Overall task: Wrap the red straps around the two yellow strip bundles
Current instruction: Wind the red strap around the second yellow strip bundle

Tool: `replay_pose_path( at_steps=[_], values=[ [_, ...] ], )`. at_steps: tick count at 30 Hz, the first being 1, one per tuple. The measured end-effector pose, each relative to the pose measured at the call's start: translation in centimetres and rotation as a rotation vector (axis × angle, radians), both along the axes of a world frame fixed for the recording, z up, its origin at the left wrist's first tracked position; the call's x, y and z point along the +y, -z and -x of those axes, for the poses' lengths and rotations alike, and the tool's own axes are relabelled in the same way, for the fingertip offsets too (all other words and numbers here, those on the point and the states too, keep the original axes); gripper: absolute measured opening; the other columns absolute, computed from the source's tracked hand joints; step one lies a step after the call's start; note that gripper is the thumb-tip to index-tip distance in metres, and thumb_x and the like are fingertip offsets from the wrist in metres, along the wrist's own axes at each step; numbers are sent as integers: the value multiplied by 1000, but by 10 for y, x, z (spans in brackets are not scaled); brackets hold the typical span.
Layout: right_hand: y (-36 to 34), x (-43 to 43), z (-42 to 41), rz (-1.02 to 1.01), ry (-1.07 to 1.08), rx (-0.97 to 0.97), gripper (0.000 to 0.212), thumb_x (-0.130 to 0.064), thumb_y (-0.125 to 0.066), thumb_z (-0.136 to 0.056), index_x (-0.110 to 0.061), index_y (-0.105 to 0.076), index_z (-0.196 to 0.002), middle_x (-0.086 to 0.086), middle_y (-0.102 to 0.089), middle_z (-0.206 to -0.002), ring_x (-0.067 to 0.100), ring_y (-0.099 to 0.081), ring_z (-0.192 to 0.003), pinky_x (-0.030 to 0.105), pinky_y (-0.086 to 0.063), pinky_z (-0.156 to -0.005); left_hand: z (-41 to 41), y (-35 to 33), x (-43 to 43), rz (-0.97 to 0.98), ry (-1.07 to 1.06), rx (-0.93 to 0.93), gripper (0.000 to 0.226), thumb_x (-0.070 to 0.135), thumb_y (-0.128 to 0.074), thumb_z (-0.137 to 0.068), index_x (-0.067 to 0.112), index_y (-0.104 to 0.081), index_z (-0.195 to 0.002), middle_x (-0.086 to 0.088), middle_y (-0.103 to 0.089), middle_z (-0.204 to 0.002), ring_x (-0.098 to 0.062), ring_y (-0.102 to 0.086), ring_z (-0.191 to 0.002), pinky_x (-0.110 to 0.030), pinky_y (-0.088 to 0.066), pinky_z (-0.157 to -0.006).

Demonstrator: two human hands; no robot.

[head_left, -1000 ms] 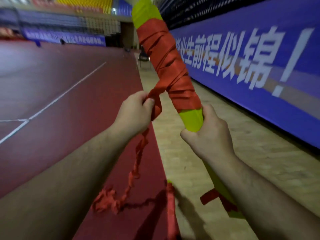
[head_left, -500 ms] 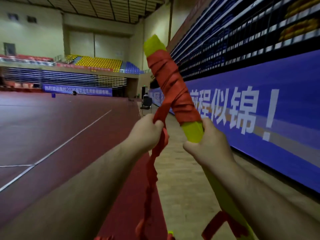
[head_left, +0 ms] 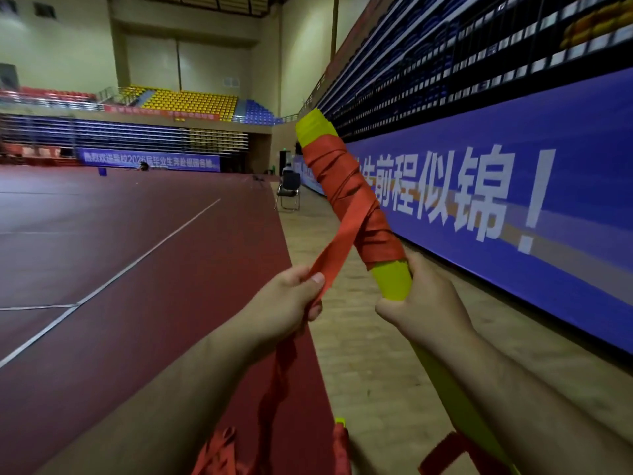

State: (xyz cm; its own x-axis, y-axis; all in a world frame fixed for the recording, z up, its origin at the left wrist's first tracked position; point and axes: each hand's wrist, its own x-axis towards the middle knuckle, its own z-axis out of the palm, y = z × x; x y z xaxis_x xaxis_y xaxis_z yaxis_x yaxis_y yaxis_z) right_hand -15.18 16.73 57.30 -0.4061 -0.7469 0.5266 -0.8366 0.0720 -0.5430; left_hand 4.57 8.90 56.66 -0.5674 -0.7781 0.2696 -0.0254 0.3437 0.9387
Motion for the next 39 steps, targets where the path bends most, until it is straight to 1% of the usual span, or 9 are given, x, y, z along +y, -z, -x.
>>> replay_pose_path(
  at_steps=[3, 7, 10, 13, 19, 24, 31, 35, 39],
  values=[
    [7, -2, -3, -36, -30, 12, 58, -30, -77, -67, -37, -51, -119, -11, -61, -81, 9, -59, -70, 34, -52, -62, -6, 15, 0, -51, 123, -1, 33, 47, -52, -94, 15, -60, -89, 1, -51, -63, -11, -41, -49, -25, -38, -49],
    [14, -9, -4, -97, -71, -19, 56, -28, -78, -67, -35, -53, -117, -11, -62, -80, 8, -59, -68, 30, -47, -57, -17, 27, -4, -319, 209, 219, 32, 36, -55, -87, 5, -57, -80, -10, -58, -65, -25, -61, -63, -30, -56, -65],
    [21, -15, -7, -143, -107, -73, 48, -27, -78, -64, -34, -57, -106, -6, -66, -80, 16, -64, -66, 39, -56, -62, -26, 32, -5, -420, 265, 228, 30, 38, -49, -91, 9, -53, -89, -4, -40, -51, -13, -38, -36, -32, -57, -62],
    [29, -20, -11, -196, -133, -136, 43, -22, -78, -64, -35, -56, -99, -1, -68, -79, 20, -69, -59, 42, -59, -60, -32, 37, -9, -405, 236, 239, 38, 44, -44, -94, 7, -53, -95, -4, -36, -51, -8, -22, -30, -30, -53, -56],
    [45, -28, -17, -239, -106, -114, 44, -28, -77, -61, -34, -56, -99, -4, -67, -79, 20, -67, -62, 43, -59, -62, -38, 50, -16, -402, 143, 311, 34, 35, -42, -102, 8, -53, -84, -8, -55, -69, -12, -34, -40, -29, -48, -53],
    [50, -35, -20, -247, -78, -113, 45, -27, -78, -63, -35, -55, -100, -5, -66, -80, 19, -66, -64, 39, -58, -63, -41, 72, -24, -141, 5, 167, 26, 35, -55, -94, 10, -49, -97, -4, -50, -59, -13, -39, -38, -23, -34, -40],
    [66, -37, -35, -329, -142, -234, 40, -11, -77, -66, -29, -62, -98, 7, -69, -79, 28, -70, -57, 40, -58, -52, -46, 116, -58, -30, -80, 124, 27, 32, -60, -92, 9, -64, -79, 5, -65, -66, -9, -51, -59, -18, -39, -57],
    [77, -40, -47, -405, -242, -336, 46, -1, -74, -70, -31, -59, -102, 9, -70, -84, 31, -73, -59, 37, -57, -52, -41, 150, -78, -231, -51, 226, 29, 27, -49, -104, 10, -64, -85, 2, -54, -59, -10, -49, -54, -28, -46, -66],
    [95, -57, -56, -452, -288, -382, 47, 0, -75, -70, -30, -61, -102, 7, -69, -79, 31, -72, -61, 49, -59, -60, -37, 184, -82, -527, 0, 552, 45, 53, -62, -90, 9, -61, -79, -1, -30, -49, -11, -28, -44, -23, -33, -42]
  ],
)
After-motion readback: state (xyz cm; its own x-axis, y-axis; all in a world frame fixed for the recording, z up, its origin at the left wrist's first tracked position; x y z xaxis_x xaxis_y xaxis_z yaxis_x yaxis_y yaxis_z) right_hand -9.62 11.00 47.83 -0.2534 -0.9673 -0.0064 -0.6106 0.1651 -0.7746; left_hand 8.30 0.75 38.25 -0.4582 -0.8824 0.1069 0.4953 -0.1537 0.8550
